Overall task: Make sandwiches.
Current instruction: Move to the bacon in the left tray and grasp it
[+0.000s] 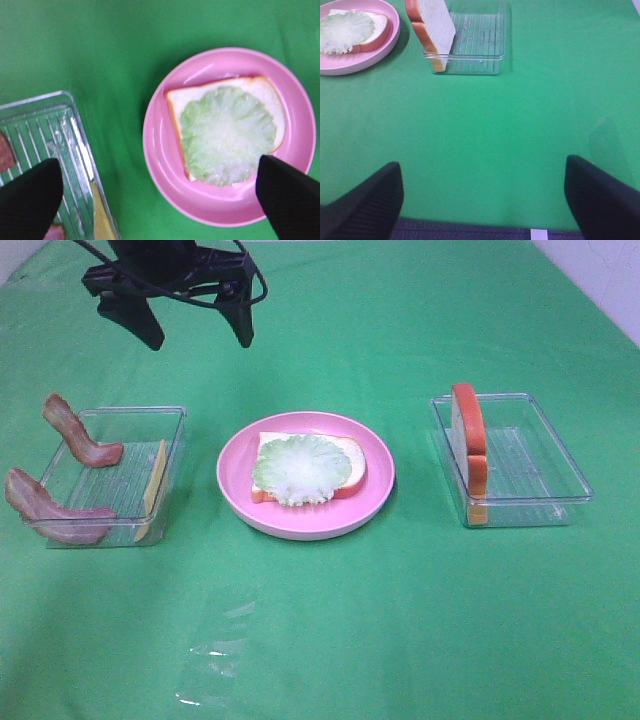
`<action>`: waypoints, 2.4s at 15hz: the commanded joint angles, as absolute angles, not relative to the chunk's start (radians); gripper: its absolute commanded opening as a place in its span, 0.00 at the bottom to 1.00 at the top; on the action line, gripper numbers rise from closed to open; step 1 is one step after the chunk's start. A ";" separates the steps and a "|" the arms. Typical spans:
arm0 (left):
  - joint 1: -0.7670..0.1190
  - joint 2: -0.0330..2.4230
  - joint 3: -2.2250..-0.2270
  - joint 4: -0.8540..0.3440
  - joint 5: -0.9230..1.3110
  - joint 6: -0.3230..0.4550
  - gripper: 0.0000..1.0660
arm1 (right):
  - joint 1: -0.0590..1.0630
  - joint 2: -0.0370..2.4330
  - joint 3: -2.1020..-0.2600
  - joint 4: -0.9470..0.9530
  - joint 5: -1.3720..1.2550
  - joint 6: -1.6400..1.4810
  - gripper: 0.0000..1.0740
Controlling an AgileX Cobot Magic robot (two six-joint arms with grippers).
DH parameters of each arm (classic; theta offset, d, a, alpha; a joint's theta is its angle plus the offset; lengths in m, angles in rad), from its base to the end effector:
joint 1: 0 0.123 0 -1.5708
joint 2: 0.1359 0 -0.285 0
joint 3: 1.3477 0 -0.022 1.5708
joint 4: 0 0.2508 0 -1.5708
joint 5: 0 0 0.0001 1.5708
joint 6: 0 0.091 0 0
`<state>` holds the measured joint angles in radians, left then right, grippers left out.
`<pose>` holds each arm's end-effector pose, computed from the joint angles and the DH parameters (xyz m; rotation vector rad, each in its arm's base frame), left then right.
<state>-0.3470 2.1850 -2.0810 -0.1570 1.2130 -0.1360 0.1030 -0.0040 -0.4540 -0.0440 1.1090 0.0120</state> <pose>0.4429 -0.1743 0.2645 0.2561 2.8179 -0.3319 -0.0023 -0.0038 0.2607 -0.0948 2.1316 0.0141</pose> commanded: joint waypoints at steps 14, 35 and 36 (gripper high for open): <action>-0.168 2.023 -1.829 0.000 1.321 -0.141 0.85 | 0.101 -0.034 -0.458 -0.043 1.104 0.010 0.78; 0.030 2.192 -1.830 -0.217 1.009 -0.069 0.83 | 0.101 -0.033 -0.458 -0.043 1.104 0.010 0.78; 0.030 2.211 -1.830 -0.219 1.000 -0.069 0.83 | 0.101 -0.033 -0.458 -0.043 1.104 0.010 0.78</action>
<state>0.0300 2.1990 -1.8370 -0.2080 1.0130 -0.0720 0.1030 -0.0040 -0.4540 -0.0440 1.1090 0.0120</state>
